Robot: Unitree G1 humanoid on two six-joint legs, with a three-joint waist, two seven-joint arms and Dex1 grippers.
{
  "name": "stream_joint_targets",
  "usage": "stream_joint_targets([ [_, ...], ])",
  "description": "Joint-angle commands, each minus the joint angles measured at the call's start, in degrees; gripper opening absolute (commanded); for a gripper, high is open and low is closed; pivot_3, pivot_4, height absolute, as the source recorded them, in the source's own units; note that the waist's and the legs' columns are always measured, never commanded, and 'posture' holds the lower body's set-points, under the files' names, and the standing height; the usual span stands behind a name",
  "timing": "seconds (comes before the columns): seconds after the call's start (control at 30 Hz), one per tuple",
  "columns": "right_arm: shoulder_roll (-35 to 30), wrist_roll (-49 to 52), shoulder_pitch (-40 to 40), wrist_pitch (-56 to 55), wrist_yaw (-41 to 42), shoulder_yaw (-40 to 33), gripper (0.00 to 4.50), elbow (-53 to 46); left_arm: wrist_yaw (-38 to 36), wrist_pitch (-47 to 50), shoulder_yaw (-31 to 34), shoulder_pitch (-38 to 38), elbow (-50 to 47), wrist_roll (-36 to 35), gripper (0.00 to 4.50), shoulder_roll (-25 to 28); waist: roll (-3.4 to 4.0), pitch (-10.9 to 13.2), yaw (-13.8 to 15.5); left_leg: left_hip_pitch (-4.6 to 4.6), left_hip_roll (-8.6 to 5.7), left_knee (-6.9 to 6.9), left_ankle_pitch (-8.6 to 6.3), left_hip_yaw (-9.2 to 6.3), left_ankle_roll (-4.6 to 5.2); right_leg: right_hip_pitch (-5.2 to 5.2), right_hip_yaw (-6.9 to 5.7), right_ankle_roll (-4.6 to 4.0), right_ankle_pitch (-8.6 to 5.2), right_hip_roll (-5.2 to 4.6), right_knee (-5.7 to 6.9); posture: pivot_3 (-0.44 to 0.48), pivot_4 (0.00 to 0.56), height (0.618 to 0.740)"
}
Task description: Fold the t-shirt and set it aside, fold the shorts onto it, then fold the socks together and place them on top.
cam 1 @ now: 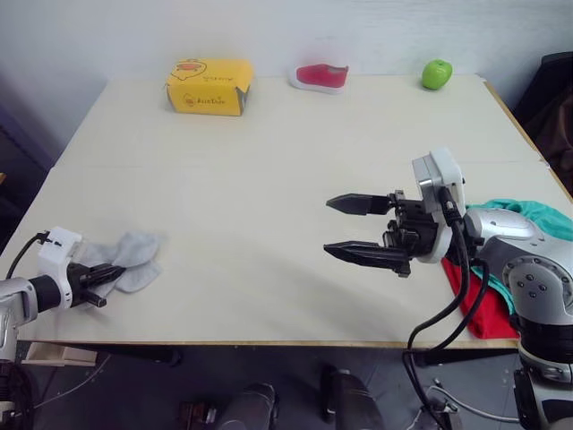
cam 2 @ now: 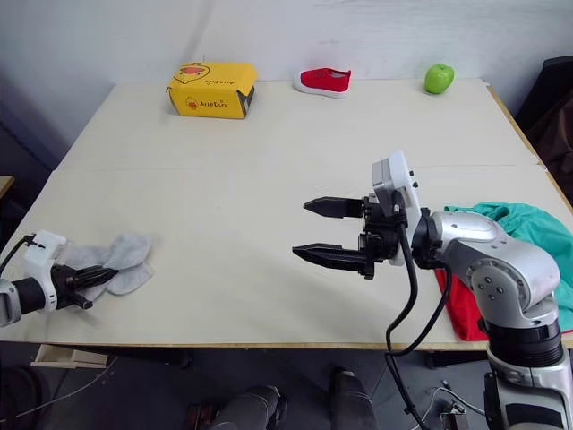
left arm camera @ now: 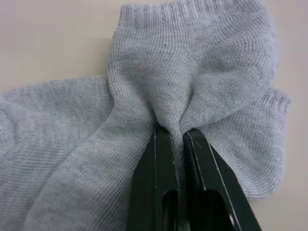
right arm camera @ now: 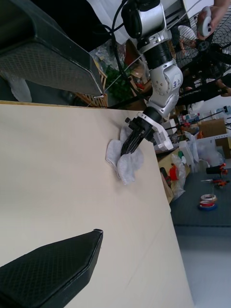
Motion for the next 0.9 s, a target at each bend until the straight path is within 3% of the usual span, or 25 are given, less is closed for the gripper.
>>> stream_joint_targets([
  [0.03, -0.5, 0.4, -0.8, -0.6, -0.3, -1.1, 4.5, -1.2, 1.9, -5.0, -5.1, -0.1, 1.7, 5.4, 0.03, 0.5, 0.06, 0.0, 0.2, 0.01, 0.0, 0.0, 0.0, 0.0, 0.0, 0.01, 0.0, 0.0, 0.0, 0.0, 0.0, 0.0, 0.15, 0.74],
  [0.13, -0.2, 0.2, -1.1, -0.7, -0.7, -1.0, 4.5, -1.0, 1.7, -6.3, -4.3, -1.1, 3.3, 5.7, 0.03, 1.4, 0.12, -0.1, 0.3, 0.05, 0.0, 0.0, 0.01, 0.0, 0.0, 0.03, -0.01, 0.01, 0.01, 0.0, 0.02, 0.0, 0.15, 0.74],
  [0.17, -0.2, 0.3, -1.0, -0.7, -0.8, -1.0, 4.5, -1.2, 0.8, -5.1, -3.7, -0.9, 2.4, 4.3, 0.61, 1.3, 0.13, -0.1, 0.1, 0.06, 0.0, -0.01, 0.01, 0.0, -0.01, 0.03, 0.0, 0.0, 0.01, 0.0, 0.05, 0.0, 0.15, 0.74],
  [0.47, -1.1, 0.2, -0.8, -0.6, -0.1, -1.1, 4.5, -1.3, 0.4, 0.5, -0.6, 1.0, -6.3, 0.3, 3.3, 1.0, 0.12, -0.1, 0.0, 0.05, 0.06, -0.07, -0.03, 0.01, -0.02, 0.01, 0.04, -0.01, 0.02, 0.08, -0.03, 0.0, 0.15, 0.74],
  [0.67, -1.2, 0.4, -0.8, -0.4, 0.0, -0.8, 4.5, -1.3, -1.8, 5.1, -0.4, 3.2, -12.8, -2.3, 3.3, 2.5, 0.04, 0.0, -0.2, -0.01, 0.17, -0.06, -0.09, 0.02, -0.01, -0.01, 0.06, 0.0, 0.02, 0.21, -0.08, 0.0, 0.15, 0.74],
  [0.9, -0.4, 0.9, -0.6, 0.0, -1.1, -0.2, 4.5, -2.1, 0.7, 1.7, -8.6, -1.2, -3.0, 4.2, 3.3, 1.1, 0.1, -0.1, 0.2, 0.0, 0.35, -0.05, -0.2, 0.06, -0.09, -0.01, 0.07, -0.04, 0.01, 0.44, -0.18, 0.0, 0.15, 0.74],
])
